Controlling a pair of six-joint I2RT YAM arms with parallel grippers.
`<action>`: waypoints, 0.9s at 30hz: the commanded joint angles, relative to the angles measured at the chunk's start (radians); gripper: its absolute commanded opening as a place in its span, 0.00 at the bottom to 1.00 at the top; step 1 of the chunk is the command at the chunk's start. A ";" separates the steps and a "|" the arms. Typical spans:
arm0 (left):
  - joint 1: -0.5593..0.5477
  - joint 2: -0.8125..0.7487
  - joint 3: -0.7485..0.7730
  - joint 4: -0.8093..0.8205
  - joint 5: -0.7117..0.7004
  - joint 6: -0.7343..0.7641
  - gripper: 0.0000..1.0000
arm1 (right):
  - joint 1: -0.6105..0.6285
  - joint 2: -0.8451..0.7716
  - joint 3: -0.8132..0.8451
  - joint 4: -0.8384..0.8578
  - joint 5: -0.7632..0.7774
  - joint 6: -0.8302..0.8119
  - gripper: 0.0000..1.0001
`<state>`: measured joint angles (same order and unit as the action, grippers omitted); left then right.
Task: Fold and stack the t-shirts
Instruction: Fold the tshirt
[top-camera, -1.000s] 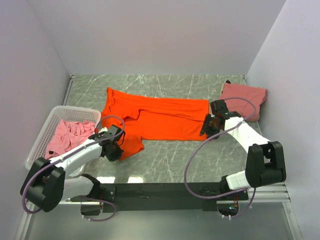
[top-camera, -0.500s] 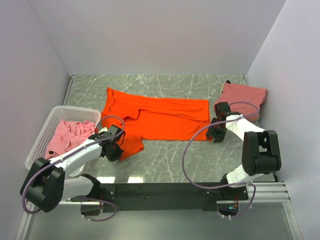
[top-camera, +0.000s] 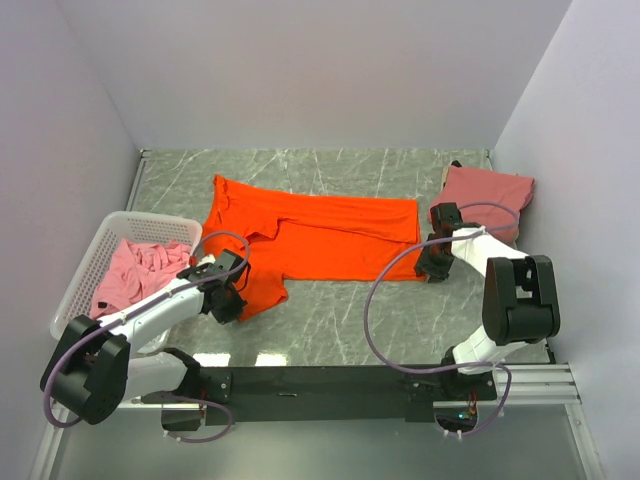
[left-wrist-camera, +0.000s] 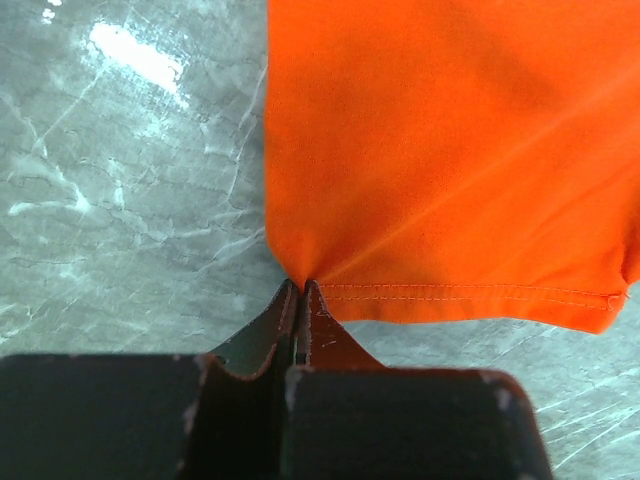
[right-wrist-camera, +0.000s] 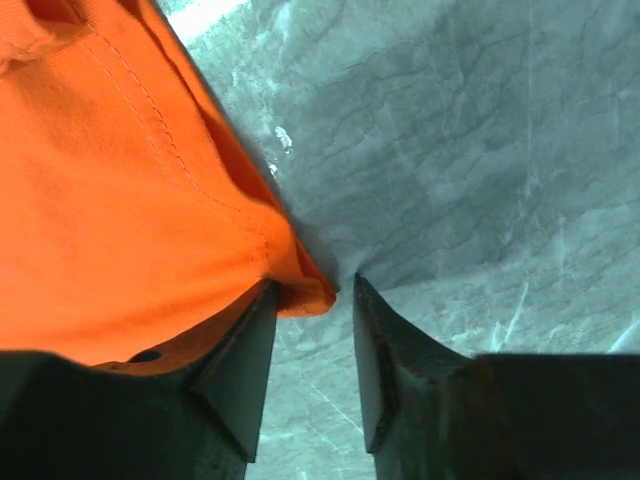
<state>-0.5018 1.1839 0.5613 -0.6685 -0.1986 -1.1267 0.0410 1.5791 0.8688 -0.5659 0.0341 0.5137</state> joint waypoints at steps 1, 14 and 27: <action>-0.004 -0.015 0.034 -0.031 0.008 0.016 0.01 | -0.006 -0.027 -0.036 0.021 0.009 0.014 0.42; -0.006 -0.107 0.071 -0.114 0.064 0.062 0.01 | 0.003 -0.112 -0.108 -0.051 0.023 -0.021 0.00; -0.004 -0.140 0.172 -0.149 0.128 0.122 0.01 | 0.020 -0.199 -0.079 -0.152 -0.025 -0.013 0.00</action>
<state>-0.5018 1.0046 0.6579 -0.8566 -0.1028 -1.0626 0.0547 1.3720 0.7418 -0.6785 0.0135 0.5079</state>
